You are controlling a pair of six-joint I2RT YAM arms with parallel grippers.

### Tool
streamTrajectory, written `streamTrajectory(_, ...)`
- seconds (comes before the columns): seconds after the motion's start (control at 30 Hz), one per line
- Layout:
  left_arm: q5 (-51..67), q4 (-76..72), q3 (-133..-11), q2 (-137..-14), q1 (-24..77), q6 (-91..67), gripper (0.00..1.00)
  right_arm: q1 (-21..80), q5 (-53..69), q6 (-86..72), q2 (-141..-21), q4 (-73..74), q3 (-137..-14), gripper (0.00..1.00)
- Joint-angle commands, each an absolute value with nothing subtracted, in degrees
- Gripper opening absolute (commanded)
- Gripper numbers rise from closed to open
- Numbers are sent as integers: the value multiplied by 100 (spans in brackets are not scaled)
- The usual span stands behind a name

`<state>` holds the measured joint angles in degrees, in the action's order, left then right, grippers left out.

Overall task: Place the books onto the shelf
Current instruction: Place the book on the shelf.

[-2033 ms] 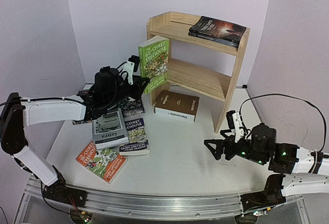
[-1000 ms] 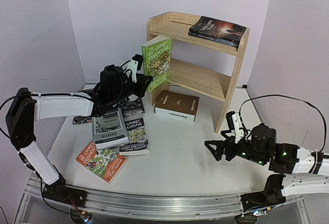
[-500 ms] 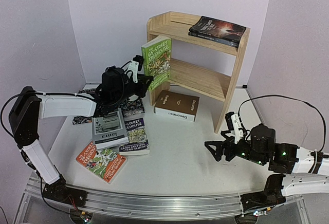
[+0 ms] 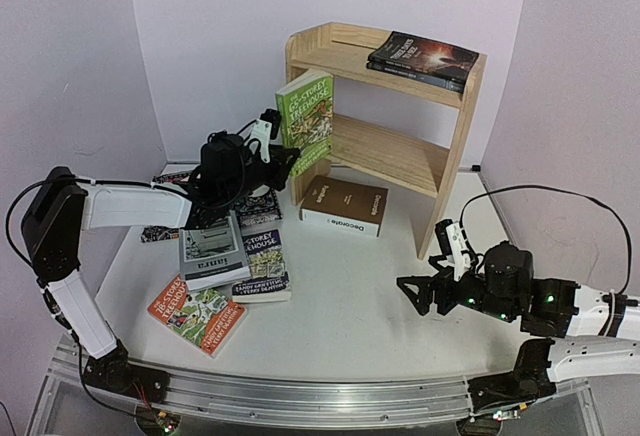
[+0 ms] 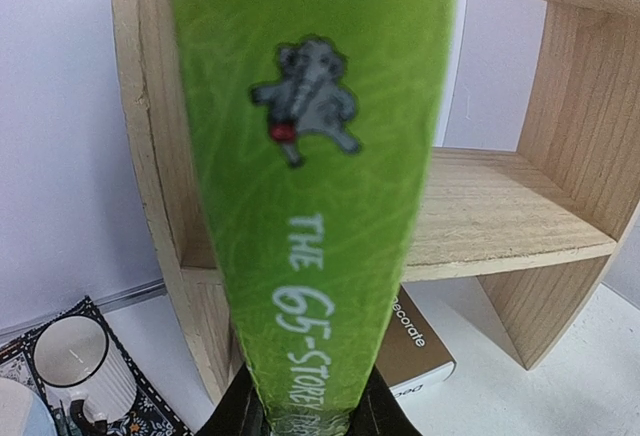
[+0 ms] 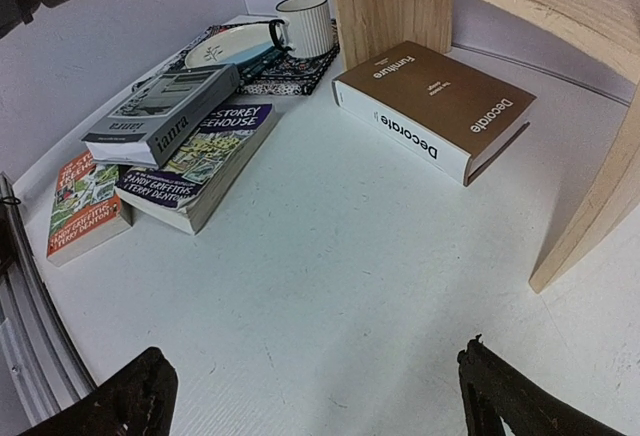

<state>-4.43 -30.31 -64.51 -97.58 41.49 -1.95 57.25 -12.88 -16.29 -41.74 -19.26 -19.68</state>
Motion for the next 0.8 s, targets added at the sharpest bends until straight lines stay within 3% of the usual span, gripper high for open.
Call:
streamTrajectory(0.0, -452, -3615, -6720, -9701, 4078, -202, 0, 5736, -1368, -1582, -4142, -2022, -2118, 98)
streamTrajectory(0.77, -466, -3621, -6363, -9580, 4080, -319, 0, 5737, -1302, -1639, -4220, -2039, -2133, 98)
